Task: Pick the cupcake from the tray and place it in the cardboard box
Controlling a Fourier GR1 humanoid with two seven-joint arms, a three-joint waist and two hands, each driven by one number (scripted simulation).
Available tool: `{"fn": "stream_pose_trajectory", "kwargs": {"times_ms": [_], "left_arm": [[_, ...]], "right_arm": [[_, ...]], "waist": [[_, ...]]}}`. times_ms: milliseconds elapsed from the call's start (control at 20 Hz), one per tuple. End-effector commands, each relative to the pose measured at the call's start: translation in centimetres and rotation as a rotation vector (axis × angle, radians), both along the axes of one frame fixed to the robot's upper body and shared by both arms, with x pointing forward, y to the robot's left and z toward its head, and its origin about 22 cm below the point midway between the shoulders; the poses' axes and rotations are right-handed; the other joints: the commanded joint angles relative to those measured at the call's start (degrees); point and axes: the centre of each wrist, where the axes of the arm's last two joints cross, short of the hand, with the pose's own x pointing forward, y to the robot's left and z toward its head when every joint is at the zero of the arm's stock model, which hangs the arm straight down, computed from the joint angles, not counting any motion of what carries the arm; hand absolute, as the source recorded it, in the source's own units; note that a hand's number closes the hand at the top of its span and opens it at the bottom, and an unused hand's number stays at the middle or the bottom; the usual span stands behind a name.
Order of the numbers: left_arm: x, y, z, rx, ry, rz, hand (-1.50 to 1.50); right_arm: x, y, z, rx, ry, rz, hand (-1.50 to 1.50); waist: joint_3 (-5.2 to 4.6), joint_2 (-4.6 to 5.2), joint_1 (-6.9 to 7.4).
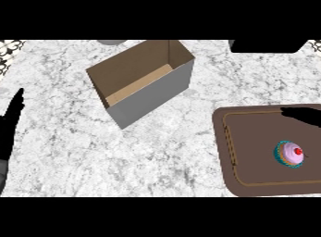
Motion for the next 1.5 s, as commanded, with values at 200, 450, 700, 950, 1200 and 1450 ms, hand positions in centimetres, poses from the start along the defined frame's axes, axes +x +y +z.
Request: {"fn": "stream_pose_trajectory", "kwargs": {"times_ms": [200, 450, 700, 950, 1200, 1450], "left_arm": [[-2.0, 0.6, -0.3, 0.009, 0.009, 0.011, 0.00], [-1.7, 1.7, 0.6, -0.004, 0.024, 0.020, 0.00], [0.9, -0.7, -1.1, -0.009, -0.002, 0.009, 0.00], [0.5, -0.4, 0.3, -0.001, 0.005, 0.006, 0.00], [-0.6, -0.2, -0.7, 0.012, 0.015, 0.005, 0.00], [-0.5, -0.5, 0.0, -0.012, -0.004, 0.007, 0.00]], "right_arm": [[-0.8, 2.3, -0.5, -0.001, 0.024, 0.012, -1.50], [0.5, 2.9, -1.0, 0.047, 0.032, 0.041, -1.50], [-0.5, 2.1, 0.4, 0.091, 0.045, 0.113, -1.50], [-2.1, 2.9, 0.4, 0.092, 0.046, 0.128, -1.50], [-2.3, 4.5, 0.8, -0.027, 0.052, 0.095, -1.50], [-2.8, 4.6, -0.4, -0.081, 0.078, 0.039, -1.50]], "waist": [[0.00, -0.19, -0.36], [0.01, -0.13, 0.05], [-0.01, -0.01, -0.68], [0.00, -0.08, -0.54], [-0.01, -0.08, -0.44], [0.00, -0.06, -0.39]]}}
